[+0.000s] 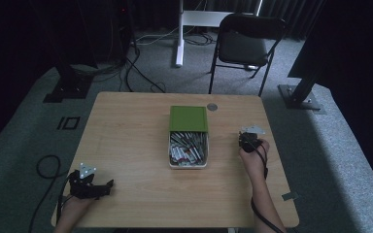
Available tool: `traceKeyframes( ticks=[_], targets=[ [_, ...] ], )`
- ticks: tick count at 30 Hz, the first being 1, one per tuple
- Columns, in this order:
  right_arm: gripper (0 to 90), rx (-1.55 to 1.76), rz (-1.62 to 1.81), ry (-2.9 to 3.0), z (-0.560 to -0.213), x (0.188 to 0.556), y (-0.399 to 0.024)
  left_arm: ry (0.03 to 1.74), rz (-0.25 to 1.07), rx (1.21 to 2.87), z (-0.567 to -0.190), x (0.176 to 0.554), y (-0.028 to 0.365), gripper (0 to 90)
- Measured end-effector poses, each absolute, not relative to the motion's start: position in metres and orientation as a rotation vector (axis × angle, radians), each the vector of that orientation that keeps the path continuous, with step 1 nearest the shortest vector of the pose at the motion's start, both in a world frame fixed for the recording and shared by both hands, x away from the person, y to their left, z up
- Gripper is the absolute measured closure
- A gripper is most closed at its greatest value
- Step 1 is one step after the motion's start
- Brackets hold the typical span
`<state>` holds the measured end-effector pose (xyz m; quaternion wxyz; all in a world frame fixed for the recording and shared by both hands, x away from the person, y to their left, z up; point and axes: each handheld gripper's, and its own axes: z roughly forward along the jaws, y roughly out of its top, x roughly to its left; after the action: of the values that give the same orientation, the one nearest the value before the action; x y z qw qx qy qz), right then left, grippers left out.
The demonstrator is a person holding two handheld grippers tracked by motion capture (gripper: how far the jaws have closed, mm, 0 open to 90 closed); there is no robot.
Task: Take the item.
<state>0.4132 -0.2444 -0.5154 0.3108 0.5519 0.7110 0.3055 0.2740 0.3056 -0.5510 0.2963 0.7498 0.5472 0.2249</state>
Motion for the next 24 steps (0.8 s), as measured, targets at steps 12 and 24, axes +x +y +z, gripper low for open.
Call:
traceKeyframes(
  ticks=[12,24],
  targets=[
    [83.6,1.536,0.940,1.909,-0.538,0.409,-0.220,1.455,0.598,1.994,-0.551,0.274,0.306,1.4],
    [70.3,1.538,1.039,1.925,-0.545,0.410,-0.197,1.455,0.598,1.994,-0.551,0.274,0.306,1.4]
  ],
)
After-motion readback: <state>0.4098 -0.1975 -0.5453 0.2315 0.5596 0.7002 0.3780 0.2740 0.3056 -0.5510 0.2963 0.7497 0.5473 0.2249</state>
